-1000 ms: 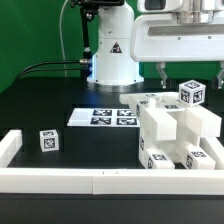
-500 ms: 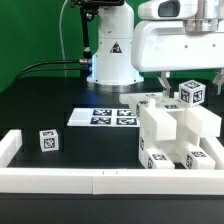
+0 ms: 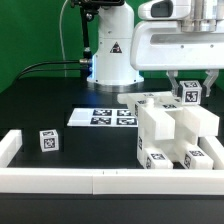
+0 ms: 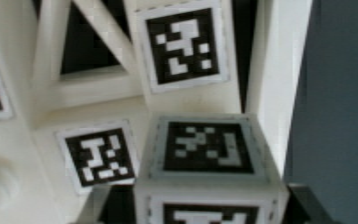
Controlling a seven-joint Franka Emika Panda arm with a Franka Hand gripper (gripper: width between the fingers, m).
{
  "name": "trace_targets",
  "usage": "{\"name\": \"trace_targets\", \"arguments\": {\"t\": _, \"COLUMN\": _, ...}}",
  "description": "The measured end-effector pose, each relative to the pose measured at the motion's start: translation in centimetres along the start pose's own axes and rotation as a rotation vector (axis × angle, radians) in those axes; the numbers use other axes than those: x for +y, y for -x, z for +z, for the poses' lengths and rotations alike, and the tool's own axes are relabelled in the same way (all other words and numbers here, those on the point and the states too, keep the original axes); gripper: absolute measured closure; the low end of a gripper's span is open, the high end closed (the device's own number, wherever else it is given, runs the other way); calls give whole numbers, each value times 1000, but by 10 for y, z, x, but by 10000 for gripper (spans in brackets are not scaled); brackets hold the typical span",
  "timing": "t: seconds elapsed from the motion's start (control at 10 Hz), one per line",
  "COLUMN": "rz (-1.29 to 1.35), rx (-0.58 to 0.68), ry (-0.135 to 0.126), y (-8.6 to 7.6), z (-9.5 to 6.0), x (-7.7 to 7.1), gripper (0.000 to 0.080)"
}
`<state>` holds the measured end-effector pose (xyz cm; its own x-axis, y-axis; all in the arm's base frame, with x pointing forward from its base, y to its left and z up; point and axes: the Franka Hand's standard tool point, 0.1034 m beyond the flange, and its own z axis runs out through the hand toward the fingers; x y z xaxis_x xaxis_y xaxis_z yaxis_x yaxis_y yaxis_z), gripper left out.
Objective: Assemble chair
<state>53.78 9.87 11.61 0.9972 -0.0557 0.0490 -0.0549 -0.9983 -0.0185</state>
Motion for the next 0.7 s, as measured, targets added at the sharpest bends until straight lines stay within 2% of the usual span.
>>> {"name": "trace_targets", "arguments": {"t": 0.7, "rz": 697, "rx": -4, "ry": 2, "y": 2, "z": 1, "x": -4, "gripper": 514}}
